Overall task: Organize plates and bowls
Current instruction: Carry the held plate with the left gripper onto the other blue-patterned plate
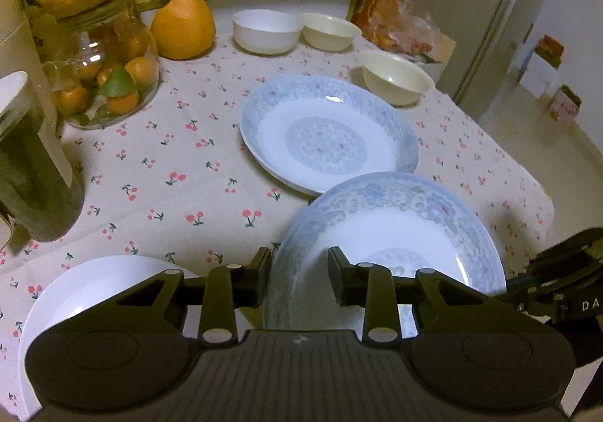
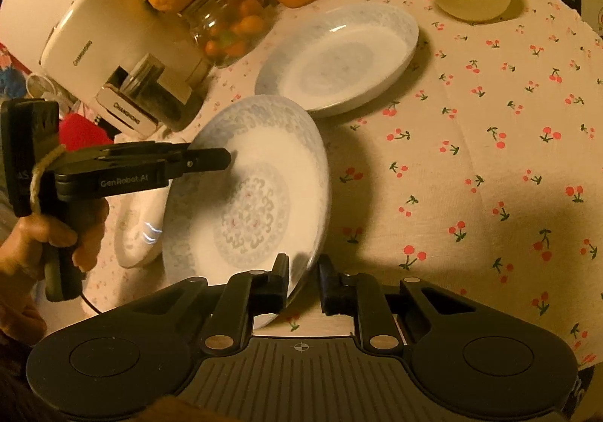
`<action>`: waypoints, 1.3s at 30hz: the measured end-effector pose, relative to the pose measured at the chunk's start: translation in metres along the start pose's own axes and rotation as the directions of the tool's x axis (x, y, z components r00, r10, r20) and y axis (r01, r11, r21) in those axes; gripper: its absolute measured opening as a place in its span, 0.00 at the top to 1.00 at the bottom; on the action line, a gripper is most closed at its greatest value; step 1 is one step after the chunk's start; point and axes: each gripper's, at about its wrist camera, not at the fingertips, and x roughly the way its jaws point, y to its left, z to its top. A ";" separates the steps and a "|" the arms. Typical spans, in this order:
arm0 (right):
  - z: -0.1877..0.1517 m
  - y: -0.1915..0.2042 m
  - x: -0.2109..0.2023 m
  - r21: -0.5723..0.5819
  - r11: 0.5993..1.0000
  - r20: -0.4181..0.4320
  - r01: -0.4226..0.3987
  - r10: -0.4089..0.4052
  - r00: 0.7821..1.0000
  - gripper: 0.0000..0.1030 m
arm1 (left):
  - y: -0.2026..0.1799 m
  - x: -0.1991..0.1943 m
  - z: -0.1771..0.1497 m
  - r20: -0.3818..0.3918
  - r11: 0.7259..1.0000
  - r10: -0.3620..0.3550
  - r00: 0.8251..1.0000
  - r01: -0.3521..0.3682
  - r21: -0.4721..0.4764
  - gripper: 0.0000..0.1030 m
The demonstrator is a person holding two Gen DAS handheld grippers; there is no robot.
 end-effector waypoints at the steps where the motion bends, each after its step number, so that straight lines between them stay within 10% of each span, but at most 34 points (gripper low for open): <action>1: 0.001 0.000 0.000 0.000 1.000 0.002 0.000 0.000 1.000 0.86 | 0.001 -0.001 0.001 0.008 1.000 0.002 1.000 -0.001 -0.009 0.73; 39: 0.137 -0.037 -0.013 0.247 0.969 0.222 -0.006 -0.051 0.974 0.87 | 0.014 0.019 0.063 0.129 0.934 0.106 0.986 -0.054 -0.352 0.75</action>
